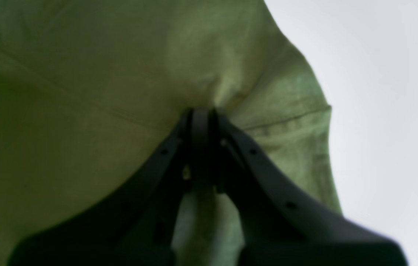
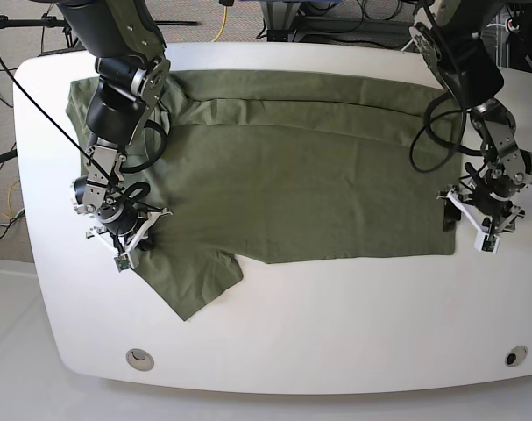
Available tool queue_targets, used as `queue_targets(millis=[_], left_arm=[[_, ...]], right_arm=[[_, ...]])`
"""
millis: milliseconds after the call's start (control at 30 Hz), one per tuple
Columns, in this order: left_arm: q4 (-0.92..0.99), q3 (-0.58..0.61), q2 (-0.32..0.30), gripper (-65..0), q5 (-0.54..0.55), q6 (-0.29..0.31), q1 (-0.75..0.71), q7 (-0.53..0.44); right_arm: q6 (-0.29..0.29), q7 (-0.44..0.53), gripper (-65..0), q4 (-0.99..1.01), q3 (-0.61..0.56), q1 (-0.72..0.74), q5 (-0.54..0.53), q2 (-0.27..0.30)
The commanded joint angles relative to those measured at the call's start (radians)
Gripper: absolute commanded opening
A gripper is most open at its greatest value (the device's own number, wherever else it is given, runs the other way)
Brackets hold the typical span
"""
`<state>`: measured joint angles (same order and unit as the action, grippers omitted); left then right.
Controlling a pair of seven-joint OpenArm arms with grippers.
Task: Fold the T-shirt properly
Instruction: 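Close both grippers on the shirt's side edges near the hem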
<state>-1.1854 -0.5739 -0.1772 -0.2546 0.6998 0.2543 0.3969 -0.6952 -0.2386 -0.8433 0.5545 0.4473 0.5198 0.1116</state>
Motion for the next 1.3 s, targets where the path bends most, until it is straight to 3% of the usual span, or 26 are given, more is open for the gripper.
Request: queue_targets(millis=[0,333,900,1267], left_arm=[[-0.003,-0.002,-0.022,-21.3,0.030,-0.002,0.029,-0.026],[0.014,0.005,-0.022,-21.1,0.079,-0.002,0.037,-0.029],[0.330,0.007,-0.046,-21.1,0.074,-0.002,0.155,-0.137],[0.402,0.005,-0.046,-21.1,0.074,-0.002,0.176,-0.151]], right_arm=[[-0.003,-0.067,-65.0,0.003,-0.003,0.000,0.047,0.003],[-0.003,-0.069,-65.0,0.003,-0.003,0.000,0.049,0.003],[-0.003,-0.069,-65.0,0.003,-0.003,-0.002,0.049,0.003],[-0.003,-0.071,-65.0,0.003,-0.003,-0.009,0.049,0.003]])
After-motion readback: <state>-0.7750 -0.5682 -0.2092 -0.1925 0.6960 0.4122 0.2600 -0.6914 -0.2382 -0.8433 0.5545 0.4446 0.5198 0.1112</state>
